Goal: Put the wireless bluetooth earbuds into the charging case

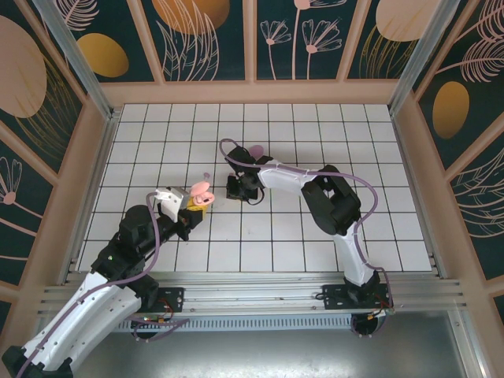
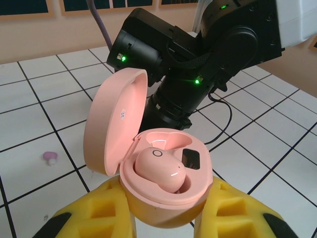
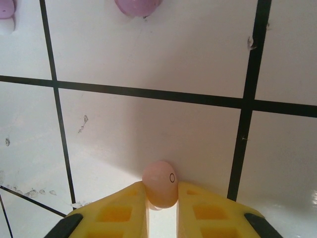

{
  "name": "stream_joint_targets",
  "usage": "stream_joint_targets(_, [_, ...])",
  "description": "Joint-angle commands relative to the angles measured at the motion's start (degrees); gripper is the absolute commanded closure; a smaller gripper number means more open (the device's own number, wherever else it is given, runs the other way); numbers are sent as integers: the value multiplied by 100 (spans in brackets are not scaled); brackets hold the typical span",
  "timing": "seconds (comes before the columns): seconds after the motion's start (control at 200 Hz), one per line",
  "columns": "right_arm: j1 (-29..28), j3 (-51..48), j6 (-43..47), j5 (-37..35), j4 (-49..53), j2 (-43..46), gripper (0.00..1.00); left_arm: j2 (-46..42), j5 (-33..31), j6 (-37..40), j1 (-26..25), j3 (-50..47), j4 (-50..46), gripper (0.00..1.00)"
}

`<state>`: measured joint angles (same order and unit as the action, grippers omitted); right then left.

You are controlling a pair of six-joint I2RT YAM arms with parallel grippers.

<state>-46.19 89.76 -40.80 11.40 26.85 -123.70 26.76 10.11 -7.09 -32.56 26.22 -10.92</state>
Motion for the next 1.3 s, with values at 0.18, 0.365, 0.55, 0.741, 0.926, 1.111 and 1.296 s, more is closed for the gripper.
stream_joint_targets(0.18, [-22,-323,24,-491,146,549,84,82,253,-64,21,15,367,94])
stream_joint_targets(0.365, [18,-732,0,-677,149,1138,85,364,485,-158,21,19,691,94])
stream_joint_targets(0.55, [120,-1253,-50,-879,223,1895,85,702,786,-380,21,-120,1358,95])
stream_joint_targets(0.741, [309,-1837,-116,-1046,331,2817,85,1355,1221,-623,13,-227,2224,96])
stream_joint_targets(0.926, [487,-2253,-147,-1199,569,3738,85,2043,1434,-723,-10,-183,2948,98])
stream_joint_targets(1.111, [618,-2530,-183,-1369,817,4687,85,2738,1435,-639,-226,54,3280,98])
stream_joint_targets(1.296, [655,-2757,-113,-1333,839,5557,84,3457,1432,-704,-618,268,3794,99])
